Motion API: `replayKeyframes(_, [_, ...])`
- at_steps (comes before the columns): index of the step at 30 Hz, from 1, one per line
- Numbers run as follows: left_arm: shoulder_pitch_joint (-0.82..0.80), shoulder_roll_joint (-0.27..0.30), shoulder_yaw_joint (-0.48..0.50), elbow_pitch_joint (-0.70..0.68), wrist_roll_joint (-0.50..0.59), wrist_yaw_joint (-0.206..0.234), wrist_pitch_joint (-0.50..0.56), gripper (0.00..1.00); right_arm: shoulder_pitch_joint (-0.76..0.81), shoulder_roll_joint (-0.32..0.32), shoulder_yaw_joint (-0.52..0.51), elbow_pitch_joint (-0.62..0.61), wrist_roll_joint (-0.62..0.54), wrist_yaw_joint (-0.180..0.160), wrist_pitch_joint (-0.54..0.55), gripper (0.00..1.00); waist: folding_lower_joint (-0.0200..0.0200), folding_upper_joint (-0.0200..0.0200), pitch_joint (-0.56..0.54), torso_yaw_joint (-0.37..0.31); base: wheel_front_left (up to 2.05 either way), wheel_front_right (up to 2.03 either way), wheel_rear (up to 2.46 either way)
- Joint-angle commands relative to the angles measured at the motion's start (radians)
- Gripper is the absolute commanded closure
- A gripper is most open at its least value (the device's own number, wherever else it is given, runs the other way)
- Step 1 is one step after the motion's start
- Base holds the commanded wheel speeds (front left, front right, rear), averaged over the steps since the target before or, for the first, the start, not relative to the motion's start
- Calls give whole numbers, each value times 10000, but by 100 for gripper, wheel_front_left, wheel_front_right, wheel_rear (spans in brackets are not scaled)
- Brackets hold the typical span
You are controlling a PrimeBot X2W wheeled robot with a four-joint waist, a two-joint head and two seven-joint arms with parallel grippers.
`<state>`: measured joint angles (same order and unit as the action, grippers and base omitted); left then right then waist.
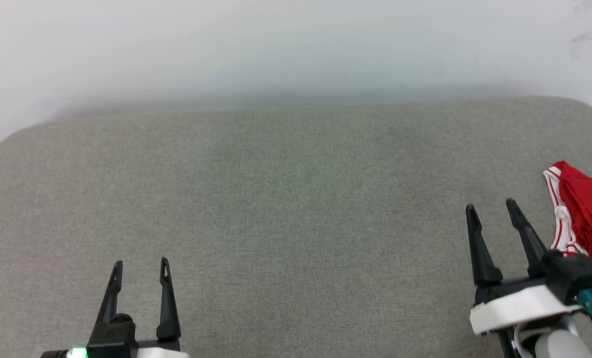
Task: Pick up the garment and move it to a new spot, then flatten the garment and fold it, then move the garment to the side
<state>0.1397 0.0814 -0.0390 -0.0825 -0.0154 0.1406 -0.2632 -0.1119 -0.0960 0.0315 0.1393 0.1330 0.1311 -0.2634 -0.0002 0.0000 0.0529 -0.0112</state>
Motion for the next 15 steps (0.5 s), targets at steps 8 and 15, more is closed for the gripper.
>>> replayKeyframes(8, [525, -11, 72, 312, -114, -257, -19, 0, 1284, 332, -242, -376, 31, -7, -11, 0, 2, 0, -483, 2, 0, 0, 0])
replayKeyframes(15, [630, -77, 81, 442, -164, -472, -19, 0, 1833, 441, -416, -557, 2, -7, -12, 0, 2, 0, -570, 72, 0, 0, 0])
